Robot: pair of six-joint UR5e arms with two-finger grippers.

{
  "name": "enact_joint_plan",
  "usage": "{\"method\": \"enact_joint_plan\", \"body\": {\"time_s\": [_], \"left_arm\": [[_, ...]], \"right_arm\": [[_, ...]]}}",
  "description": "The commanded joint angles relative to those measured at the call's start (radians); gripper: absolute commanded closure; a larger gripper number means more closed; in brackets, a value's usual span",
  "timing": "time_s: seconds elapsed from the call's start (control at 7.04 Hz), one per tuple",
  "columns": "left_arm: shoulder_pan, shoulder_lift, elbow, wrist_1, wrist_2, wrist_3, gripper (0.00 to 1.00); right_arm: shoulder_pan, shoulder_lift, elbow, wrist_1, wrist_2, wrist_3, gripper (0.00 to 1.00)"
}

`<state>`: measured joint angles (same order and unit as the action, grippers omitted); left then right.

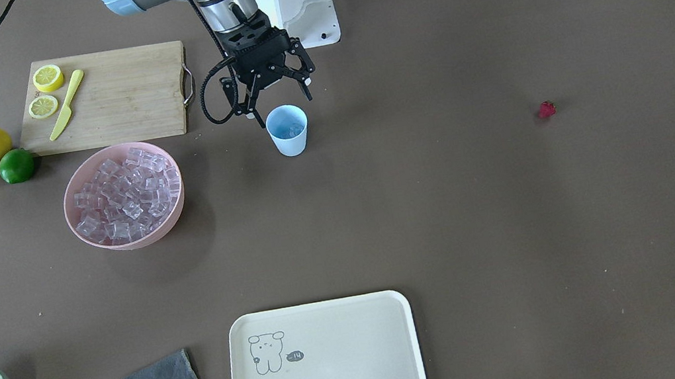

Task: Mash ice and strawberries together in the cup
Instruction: 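Withdraw the right gripper toward the green bowl while the left gripper reaches toward the strawberry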

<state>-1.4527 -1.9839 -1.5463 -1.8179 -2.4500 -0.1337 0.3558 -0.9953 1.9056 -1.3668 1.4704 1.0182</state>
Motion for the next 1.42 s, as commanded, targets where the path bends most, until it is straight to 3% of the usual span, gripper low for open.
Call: {"method": "enact_joint_plan", "body": {"time_s": [0.0,0.71,1.28], "left_arm": [[0.0,0.0,-0.008,0.006,0.006,-0.05,0.02],[0.054,0.063,-0.084,-0.052,-0.003,-0.041,0.02],[0.205,0.102,-0.123,-0.035,0.0,-0.044,0.02]], "right_arm": [[0.176,-0.035,0.029,-0.001,0.193,-0.012,0.0],[0.576,-0.198,0.023,-0.011,0.546,-0.15,0.0],[0.704,-0.333,0.02,-0.012,0.576,-0.236,0.0]]}}
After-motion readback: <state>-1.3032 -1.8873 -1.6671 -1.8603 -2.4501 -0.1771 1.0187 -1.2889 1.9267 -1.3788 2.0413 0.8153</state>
